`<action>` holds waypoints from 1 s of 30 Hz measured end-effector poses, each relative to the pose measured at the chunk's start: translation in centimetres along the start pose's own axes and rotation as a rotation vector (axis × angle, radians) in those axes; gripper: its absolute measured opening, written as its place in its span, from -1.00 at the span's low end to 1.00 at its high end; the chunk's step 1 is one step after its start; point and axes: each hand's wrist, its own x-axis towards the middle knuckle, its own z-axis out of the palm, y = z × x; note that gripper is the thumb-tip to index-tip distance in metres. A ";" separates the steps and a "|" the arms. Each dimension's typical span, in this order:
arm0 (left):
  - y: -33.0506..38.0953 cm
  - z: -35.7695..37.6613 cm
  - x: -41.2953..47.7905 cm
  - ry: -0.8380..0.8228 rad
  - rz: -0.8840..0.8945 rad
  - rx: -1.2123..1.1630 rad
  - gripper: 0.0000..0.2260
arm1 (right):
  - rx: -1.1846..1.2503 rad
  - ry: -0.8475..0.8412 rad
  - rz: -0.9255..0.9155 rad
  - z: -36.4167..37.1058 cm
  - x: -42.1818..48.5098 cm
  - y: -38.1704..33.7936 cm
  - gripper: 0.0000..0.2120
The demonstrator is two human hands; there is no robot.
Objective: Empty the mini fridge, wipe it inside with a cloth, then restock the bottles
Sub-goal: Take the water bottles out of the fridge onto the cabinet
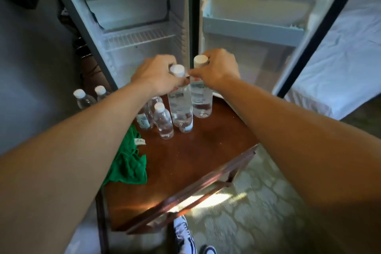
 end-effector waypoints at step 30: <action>-5.5 7.7 -0.9 -0.474 -0.304 0.063 -0.65 | -0.409 -0.232 -0.007 6.8 0.2 6.3 -0.54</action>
